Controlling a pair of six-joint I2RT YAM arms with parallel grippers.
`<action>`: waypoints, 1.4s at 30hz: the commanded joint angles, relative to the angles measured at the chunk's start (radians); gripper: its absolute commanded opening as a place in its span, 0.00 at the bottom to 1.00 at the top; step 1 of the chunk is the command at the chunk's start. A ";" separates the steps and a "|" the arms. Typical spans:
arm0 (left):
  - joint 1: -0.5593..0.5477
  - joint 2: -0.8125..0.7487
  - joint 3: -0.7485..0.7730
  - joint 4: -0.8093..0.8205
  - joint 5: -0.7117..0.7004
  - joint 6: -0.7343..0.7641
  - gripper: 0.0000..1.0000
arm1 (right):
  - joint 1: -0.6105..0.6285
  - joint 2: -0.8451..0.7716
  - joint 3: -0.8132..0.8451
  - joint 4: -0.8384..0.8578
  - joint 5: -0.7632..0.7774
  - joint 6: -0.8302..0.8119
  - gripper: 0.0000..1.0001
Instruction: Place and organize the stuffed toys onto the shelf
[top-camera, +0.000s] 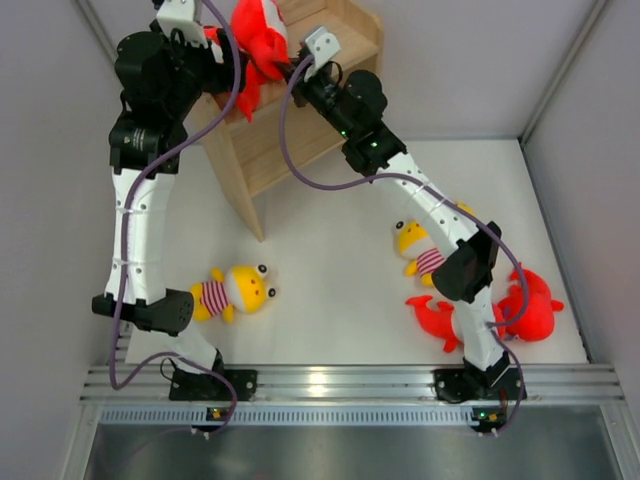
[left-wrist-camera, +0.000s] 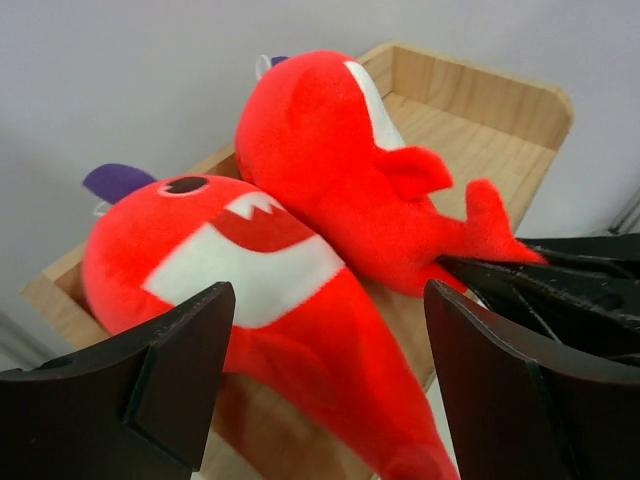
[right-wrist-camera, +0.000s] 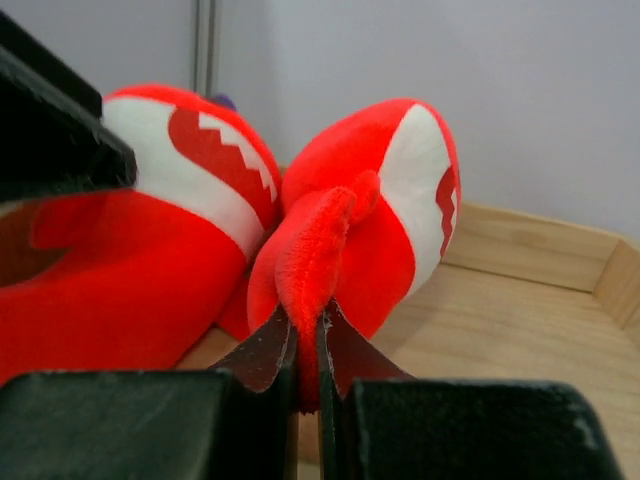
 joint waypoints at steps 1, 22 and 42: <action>0.009 -0.109 -0.003 0.021 -0.064 0.071 0.82 | -0.008 0.011 0.086 -0.062 -0.049 -0.089 0.00; 0.011 -0.149 -0.069 0.010 -0.087 0.102 0.83 | 0.037 0.009 0.107 -0.303 0.006 -0.608 0.00; 0.011 -0.157 -0.128 0.009 -0.022 0.085 0.83 | 0.106 -0.145 -0.059 -0.222 0.029 -0.556 0.91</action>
